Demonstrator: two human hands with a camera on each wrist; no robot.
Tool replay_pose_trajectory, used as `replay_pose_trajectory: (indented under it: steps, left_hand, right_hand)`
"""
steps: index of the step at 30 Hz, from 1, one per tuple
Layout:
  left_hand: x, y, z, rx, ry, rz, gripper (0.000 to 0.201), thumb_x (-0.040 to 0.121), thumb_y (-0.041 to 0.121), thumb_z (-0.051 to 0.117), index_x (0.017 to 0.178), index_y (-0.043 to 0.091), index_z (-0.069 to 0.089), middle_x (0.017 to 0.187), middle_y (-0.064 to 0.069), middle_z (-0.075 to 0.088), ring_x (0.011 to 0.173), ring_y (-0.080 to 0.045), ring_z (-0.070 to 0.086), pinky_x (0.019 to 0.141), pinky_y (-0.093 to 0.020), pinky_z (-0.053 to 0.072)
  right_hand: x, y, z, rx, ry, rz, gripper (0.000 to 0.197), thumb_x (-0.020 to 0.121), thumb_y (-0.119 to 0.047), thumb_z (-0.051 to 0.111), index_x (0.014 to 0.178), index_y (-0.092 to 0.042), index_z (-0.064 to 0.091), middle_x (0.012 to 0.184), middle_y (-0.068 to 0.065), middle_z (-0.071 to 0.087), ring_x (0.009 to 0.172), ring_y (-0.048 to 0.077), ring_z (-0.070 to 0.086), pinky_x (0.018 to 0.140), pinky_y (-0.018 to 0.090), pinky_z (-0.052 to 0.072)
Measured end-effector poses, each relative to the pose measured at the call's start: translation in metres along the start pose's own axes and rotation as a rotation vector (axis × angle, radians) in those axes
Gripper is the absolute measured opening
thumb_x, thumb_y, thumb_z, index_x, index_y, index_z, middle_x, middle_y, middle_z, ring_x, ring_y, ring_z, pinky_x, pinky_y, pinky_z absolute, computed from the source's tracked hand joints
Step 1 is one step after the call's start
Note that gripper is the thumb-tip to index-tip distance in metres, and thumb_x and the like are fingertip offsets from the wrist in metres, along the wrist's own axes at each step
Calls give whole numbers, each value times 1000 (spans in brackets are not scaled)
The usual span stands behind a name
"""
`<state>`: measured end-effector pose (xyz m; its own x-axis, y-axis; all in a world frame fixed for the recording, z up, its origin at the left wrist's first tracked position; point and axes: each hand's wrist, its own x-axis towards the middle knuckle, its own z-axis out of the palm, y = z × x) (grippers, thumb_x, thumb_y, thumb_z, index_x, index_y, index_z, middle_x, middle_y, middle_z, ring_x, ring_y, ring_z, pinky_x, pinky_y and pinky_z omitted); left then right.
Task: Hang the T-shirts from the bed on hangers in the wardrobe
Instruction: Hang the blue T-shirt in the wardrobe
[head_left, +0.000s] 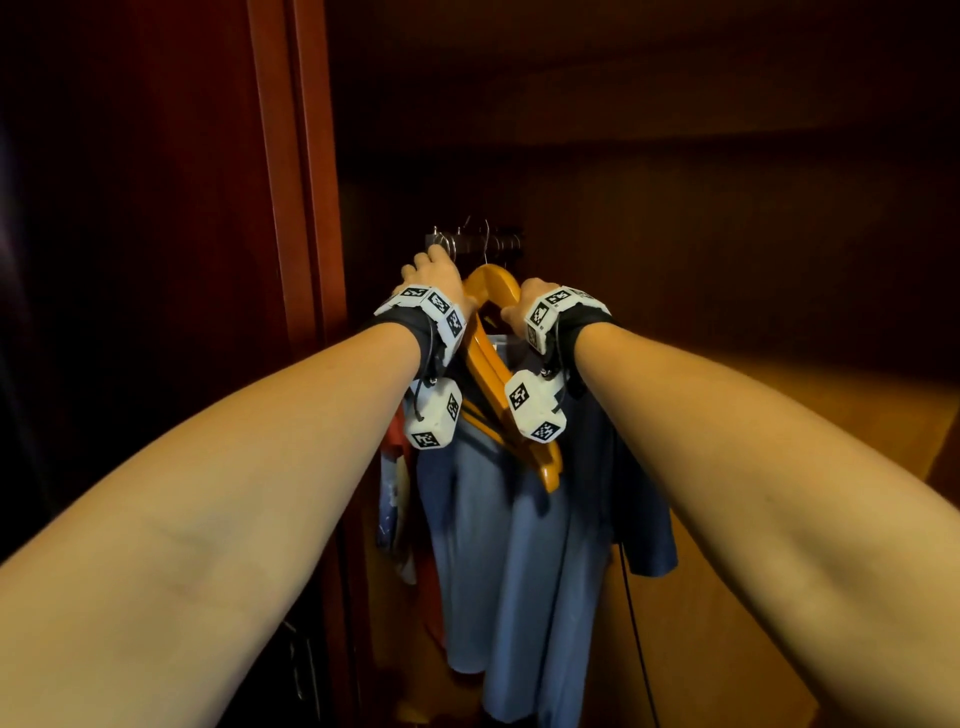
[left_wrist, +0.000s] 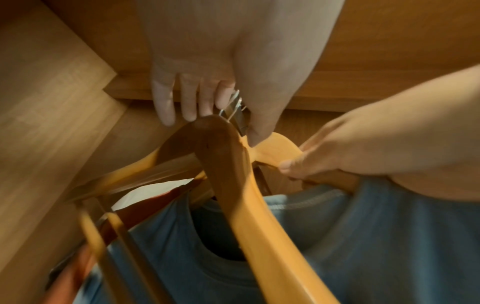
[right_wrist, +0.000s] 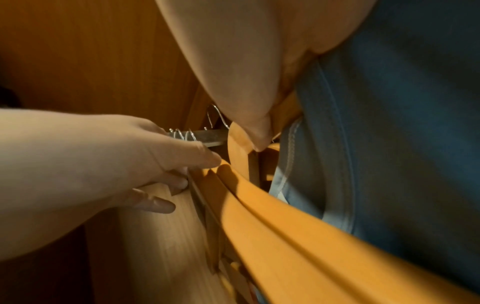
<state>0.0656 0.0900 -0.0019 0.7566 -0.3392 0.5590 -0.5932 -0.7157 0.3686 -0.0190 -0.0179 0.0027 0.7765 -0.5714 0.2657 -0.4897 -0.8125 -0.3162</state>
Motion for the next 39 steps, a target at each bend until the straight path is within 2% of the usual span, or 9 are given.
replay_pose_trajectory:
  steps: [3,8,12,17,21,24,29,36,39]
  left_hand:
    - [2,0,4,11,15,-21,66,87,31,70,136,2,38,138,-19,47,128,-35,45,99,-46,47]
    - [11,-3,11,-81,-45,-188,67,88,37,65,138,3,37,140,-18,48,132,-36,42,104,-49,40]
    - [22,-12,11,-116,-196,-193,81,81,46,68,144,9,35,138,-17,51,125,-37,51,102,-48,45]
    - [30,-18,10,-129,-233,-145,75,80,48,69,140,12,43,134,-14,53,119,-35,55,99,-47,48]
    - [31,-18,11,-128,-226,-122,75,81,47,70,141,12,42,135,-15,52,119,-35,55,98,-47,49]
    - [33,-16,13,-133,-232,-134,74,81,45,70,141,11,41,137,-16,51,121,-36,54,100,-47,48]
    - [33,-11,18,-144,-223,-171,73,80,41,69,140,11,41,140,-17,46,128,-39,47,104,-52,42]
    - [31,-8,20,-126,-240,-179,65,88,39,63,141,10,41,145,-16,41,135,-37,38,110,-50,35]
    - [25,-10,19,-136,-266,-184,84,82,54,67,145,9,34,148,-17,34,138,-38,31,113,-50,28]
  right_hand:
    - [3,-3,-2,-40,-20,-17,28,95,-32,61,111,-9,55,88,10,62,82,30,63,53,31,39]
    - [15,-10,0,-81,-26,-11,24,98,-37,55,100,-13,56,82,9,62,70,25,59,54,32,38]
    - [30,-12,11,-117,-42,23,36,95,-46,55,110,-14,56,98,12,67,85,29,66,75,39,54]
    - [36,-6,20,-199,-68,16,55,94,-58,47,124,-13,57,103,12,69,90,30,68,80,39,55]
    - [39,-11,21,-174,-80,74,71,81,-71,52,126,-16,56,112,14,67,98,34,67,91,47,54]
    - [36,-17,14,-153,-74,99,65,74,-59,66,121,-15,60,111,13,67,95,35,67,88,47,57]
    - [30,-26,5,18,13,134,18,78,-22,67,95,-15,67,90,9,71,80,29,71,78,44,61]
    - [19,-27,16,288,-51,111,21,95,-24,62,90,-6,71,82,9,77,81,25,76,83,44,61]
    - [13,-31,19,335,-56,133,30,100,-32,55,94,-6,69,89,10,77,85,25,75,85,44,60]
